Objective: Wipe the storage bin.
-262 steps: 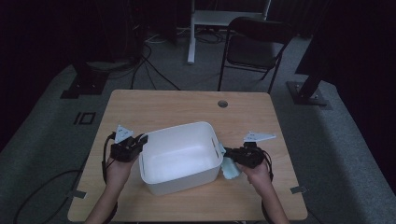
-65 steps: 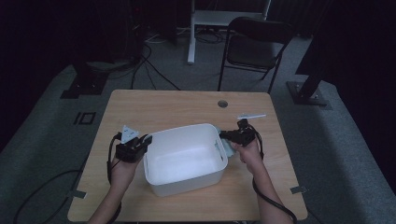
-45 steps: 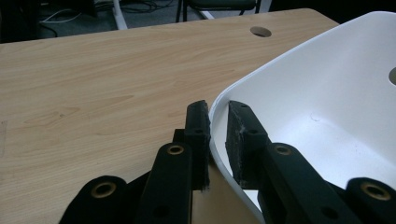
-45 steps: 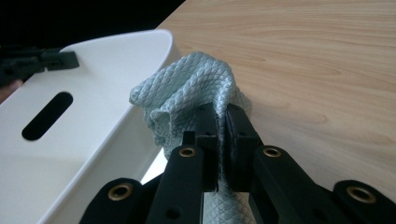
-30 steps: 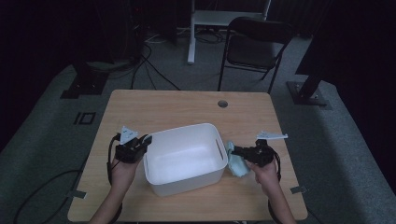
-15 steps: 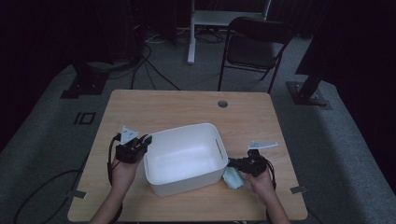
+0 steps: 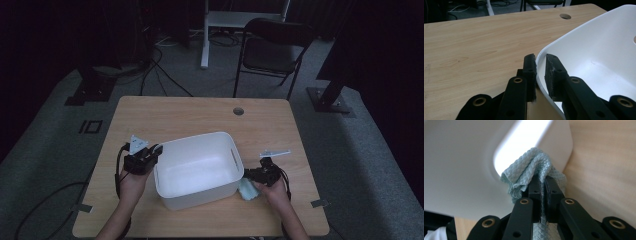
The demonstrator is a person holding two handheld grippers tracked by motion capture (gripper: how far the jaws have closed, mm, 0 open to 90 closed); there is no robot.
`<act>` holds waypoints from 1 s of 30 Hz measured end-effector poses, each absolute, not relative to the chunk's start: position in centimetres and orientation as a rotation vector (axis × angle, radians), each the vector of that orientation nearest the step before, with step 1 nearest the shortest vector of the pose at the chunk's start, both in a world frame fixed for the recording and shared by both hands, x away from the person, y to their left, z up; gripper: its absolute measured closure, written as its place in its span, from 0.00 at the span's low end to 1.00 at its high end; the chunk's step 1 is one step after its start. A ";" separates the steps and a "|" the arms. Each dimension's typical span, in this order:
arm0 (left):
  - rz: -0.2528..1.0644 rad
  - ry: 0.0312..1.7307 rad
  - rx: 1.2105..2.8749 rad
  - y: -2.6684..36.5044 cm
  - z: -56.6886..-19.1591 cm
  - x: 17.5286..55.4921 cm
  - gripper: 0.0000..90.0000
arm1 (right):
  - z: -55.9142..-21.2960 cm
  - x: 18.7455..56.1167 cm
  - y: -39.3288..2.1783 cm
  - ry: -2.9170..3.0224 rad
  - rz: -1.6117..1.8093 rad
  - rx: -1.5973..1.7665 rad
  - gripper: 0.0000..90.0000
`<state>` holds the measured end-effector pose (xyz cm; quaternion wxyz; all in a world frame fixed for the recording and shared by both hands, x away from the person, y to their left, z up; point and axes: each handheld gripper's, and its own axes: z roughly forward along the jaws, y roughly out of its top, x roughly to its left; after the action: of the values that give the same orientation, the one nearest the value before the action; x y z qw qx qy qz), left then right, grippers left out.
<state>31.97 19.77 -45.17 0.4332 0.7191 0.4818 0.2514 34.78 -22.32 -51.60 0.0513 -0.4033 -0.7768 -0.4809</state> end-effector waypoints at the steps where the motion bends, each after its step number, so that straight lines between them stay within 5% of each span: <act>1: 0.626 1.200 1.792 19.8 -45.2 32.0 0.88 | -51.2 34.9 -22.4 -2.351 -1.491 -1.225 0.95; 30: 0.622 1.200 1.797 19.7 -45.2 32.1 0.88 | -51.6 37.8 -20.9 -2.394 -1.397 -1.300 0.95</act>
<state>32.07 19.69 -45.16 0.4319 0.7208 0.4812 0.2496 37.83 -20.90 -51.56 0.0401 -0.4242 -0.7813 -0.4560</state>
